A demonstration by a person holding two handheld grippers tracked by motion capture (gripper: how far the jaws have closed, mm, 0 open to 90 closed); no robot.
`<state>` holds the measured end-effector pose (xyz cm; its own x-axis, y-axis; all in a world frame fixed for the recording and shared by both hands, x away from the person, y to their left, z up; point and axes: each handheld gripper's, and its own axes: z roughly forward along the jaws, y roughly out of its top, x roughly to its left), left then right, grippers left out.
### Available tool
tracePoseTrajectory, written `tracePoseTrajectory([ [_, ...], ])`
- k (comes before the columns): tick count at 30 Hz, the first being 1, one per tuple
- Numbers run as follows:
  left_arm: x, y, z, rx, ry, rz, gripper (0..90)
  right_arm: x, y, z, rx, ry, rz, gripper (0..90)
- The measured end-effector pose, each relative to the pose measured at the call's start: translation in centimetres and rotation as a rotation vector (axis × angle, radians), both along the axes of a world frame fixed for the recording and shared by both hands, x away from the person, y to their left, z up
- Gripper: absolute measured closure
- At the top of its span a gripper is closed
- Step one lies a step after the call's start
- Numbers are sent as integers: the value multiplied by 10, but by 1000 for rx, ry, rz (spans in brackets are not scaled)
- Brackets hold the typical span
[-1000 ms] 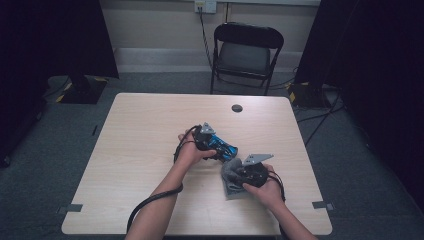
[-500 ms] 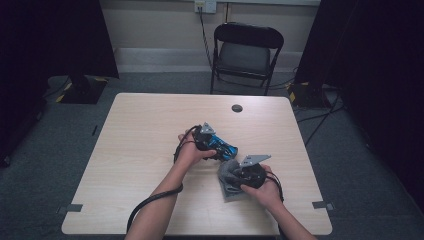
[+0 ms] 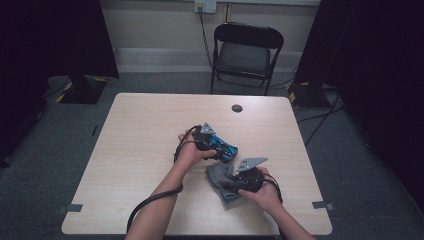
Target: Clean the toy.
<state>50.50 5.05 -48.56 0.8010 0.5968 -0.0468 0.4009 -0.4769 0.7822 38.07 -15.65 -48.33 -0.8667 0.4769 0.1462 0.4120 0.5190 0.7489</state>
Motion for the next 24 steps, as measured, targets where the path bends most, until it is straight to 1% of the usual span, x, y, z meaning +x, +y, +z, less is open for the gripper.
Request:
tracePoseTrajectory([
  [1,0,0,0,-1,0,0,90,-1,-1,1,-6,-5,2,699],
  [3,0,0,0,-3,-1,-1,90,-2,-3,3,-3,-6,9,699],
  [10,0,0,0,-3,-1,-1,90,-2,-20,11,12,-16,-9,698],
  [11,0,0,0,-3,-1,-1,90,-2,-20,11,12,-16,-9,698],
  [12,0,0,0,0,0,0,90,-1,-28,13,17,-16,-24,698],
  [16,0,0,0,-1,0,0,90,2,-42,18,31,-15,-52,698],
  [17,0,0,0,-1,0,0,90,2,-42,18,31,-15,-52,698],
  [20,-1,0,0,-5,-2,2,90,6,-54,21,38,-15,-78,697],
  [21,-1,0,0,-5,-2,2,90,6,-54,21,38,-15,-78,697],
  [24,-1,0,0,-4,-2,2,90,13,-65,24,49,-18,-113,697],
])
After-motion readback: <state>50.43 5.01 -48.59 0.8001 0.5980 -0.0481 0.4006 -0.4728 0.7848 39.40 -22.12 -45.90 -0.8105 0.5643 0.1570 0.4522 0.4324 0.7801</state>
